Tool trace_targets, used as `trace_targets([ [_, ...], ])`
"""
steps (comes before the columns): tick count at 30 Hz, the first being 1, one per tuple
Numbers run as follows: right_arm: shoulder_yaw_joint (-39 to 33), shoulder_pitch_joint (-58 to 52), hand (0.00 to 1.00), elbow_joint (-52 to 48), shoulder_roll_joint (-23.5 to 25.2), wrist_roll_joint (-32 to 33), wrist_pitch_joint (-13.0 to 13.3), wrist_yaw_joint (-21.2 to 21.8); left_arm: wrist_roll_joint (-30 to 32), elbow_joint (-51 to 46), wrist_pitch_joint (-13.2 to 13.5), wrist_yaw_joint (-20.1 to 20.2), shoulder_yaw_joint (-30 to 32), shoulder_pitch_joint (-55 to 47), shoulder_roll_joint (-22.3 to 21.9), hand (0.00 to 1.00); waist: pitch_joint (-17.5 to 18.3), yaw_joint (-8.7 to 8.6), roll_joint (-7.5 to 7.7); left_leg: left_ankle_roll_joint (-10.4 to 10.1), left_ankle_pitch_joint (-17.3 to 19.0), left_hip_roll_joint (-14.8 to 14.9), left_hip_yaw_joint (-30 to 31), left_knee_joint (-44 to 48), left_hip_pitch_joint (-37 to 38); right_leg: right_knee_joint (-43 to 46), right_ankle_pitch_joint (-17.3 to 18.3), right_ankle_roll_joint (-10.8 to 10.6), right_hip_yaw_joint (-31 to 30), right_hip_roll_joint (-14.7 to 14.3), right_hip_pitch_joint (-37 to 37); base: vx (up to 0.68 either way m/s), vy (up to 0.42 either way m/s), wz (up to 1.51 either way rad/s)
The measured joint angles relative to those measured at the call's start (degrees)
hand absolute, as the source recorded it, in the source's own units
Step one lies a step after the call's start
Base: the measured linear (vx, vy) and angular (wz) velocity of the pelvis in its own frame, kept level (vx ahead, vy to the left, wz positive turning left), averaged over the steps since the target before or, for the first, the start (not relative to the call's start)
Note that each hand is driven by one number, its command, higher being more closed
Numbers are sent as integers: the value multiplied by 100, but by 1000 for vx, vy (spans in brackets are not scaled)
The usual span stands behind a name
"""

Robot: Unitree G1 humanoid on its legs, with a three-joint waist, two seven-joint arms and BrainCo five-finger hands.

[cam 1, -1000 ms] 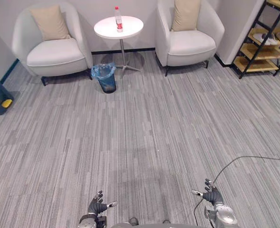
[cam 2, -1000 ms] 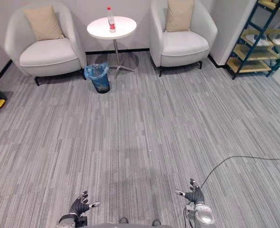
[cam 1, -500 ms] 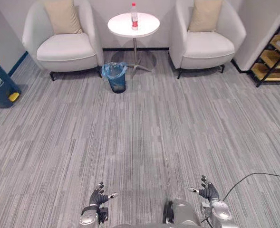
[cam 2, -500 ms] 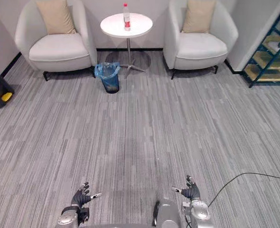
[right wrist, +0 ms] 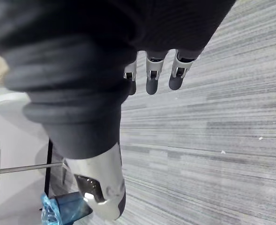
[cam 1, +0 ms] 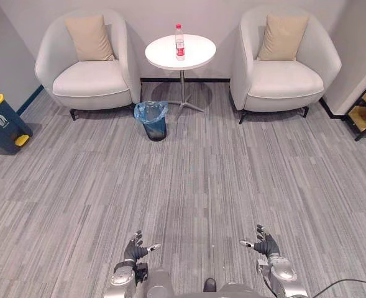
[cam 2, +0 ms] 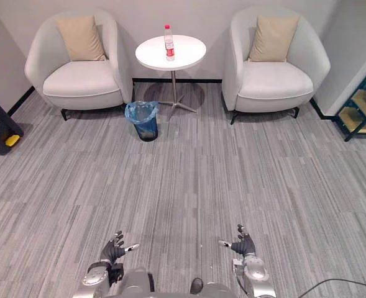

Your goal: Gather rubbish on tea table into small bin, then transfer packed bag to large trash can.

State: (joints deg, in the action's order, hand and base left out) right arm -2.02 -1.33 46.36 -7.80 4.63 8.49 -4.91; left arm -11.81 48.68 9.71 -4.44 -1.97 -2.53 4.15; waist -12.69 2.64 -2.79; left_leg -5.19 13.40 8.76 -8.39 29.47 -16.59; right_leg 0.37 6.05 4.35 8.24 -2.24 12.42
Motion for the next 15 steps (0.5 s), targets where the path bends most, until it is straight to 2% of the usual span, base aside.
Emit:
trace_targets([
  [1,4,-11,0,4,-35,-2,0,-14,-6,3,5,-12,-17,-20,-72,0,5,-5,-45,-8,-306,-95,60,-951,25,-61,108,-90,-85,31,64,277,178,-44],
  [2,20,-44,0,13,-81,-5,-4,-17,-31,16,6,-19,-20,-56,-123,0,28,-3,-196,21,-541,-88,51,-1563,44,-45,271,-193,-220,12,153,363,268,-44],
  [3,22,-54,0,34,-77,-5,-12,-19,-57,24,6,-27,-18,-77,-121,0,38,2,-224,96,-811,-84,56,-1552,60,-11,361,-251,-283,30,195,340,258,-53],
  [4,55,-60,0,52,-50,-5,-22,-19,-111,23,9,-68,-14,-126,-78,0,67,38,-185,224,-1162,-160,24,-1462,116,86,544,-384,-430,153,246,476,304,-48],
  [6,137,-83,0,62,-41,-26,-21,-9,-111,23,14,-74,-17,-116,-13,0,130,142,-49,396,-1171,-379,2,-1048,23,314,852,-528,-546,435,235,472,236,-38],
  [7,185,-80,0,123,-5,-39,-20,-6,-111,34,16,-72,-24,-116,37,0,156,158,135,554,-917,-551,-92,-878,17,732,1050,-645,-576,619,123,464,185,-12],
  [8,204,-66,0,183,-4,-75,-22,8,-111,50,12,-69,-80,-112,44,0,190,149,197,647,-787,-666,-140,-930,128,1674,1119,-746,-636,759,-279,470,192,-5],
  [9,207,-76,0,186,5,-76,-21,12,-111,50,13,-67,-124,-108,61,0,195,150,221,661,-756,-724,-180,-1026,248,2232,1095,-807,-672,826,-498,461,219,0],
  [10,206,-85,0,220,45,-79,-20,15,-111,70,12,-65,-232,-118,108,0,186,135,283,755,-694,-888,-208,-1270,605,3486,869,-1255,-680,1022,-984,477,207,0],
  [11,205,-97,0,292,81,-84,-22,31,-110,123,11,-65,-299,-118,148,0,178,128,324,820,-589,-1034,-210,-1499,1059,4591,767,-1448,-611,1212,-1345,478,186,5],
  [12,205,-129,0,301,84,-87,-21,46,-111,147,8,-65,-342,-118,157,0,179,113,315,859,-560,-1080,-174,-1588,1282,4959,820,-1339,-505,1289,-1463,480,147,23],
  [13,212,-205,0,301,81,-87,-18,97,-111,147,13,-66,-472,-103,198,0,190,67,271,911,-510,-1097,-106,-1741,1690,5325,969,-1080,-161,1375,-1658,380,90,32],
  [14,223,-224,0,303,80,-87,-18,127,-111,146,17,-66,-488,-89,218,0,194,22,256,911,-511,-1097,-47,-1798,1862,5354,1040,-956,24,1402,-1767,563,74,57],
  [15,254,-194,0,319,82,-104,-11,145,-111,151,33,-66,-487,-13,227,0,182,-61,235,885,-539,-1035,59,-1901,2195,5065,1163,-745,480,1393,-2160,457,17,40],
])
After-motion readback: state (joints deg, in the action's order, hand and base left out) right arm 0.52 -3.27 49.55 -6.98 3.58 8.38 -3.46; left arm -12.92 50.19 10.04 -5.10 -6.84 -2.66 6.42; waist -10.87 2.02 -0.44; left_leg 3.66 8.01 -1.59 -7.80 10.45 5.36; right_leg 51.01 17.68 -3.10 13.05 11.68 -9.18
